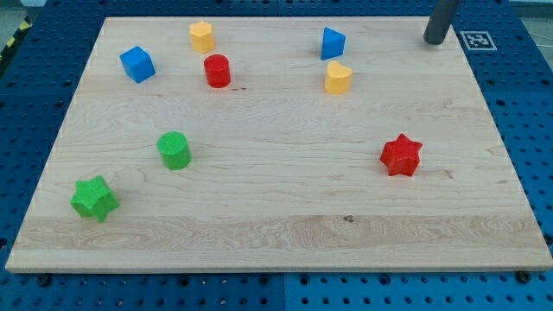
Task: Place your arm vertically below the red star
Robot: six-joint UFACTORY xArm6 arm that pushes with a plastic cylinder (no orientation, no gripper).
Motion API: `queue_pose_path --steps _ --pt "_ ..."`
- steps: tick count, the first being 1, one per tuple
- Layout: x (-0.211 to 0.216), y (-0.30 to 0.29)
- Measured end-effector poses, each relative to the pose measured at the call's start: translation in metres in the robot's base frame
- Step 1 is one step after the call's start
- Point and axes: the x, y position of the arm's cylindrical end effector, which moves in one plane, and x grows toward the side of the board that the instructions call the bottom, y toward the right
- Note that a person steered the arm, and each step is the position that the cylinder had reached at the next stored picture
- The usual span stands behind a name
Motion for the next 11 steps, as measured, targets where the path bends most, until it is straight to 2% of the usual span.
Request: queue_pose_path --steps 1,3,5,8,10,11 --pt "0.043 0.014" --pt "0.083 0.017" --pt "0.135 0.048" --pt "0.239 0.054" --pt "0.317 0.006" --pt "0.319 -0.056"
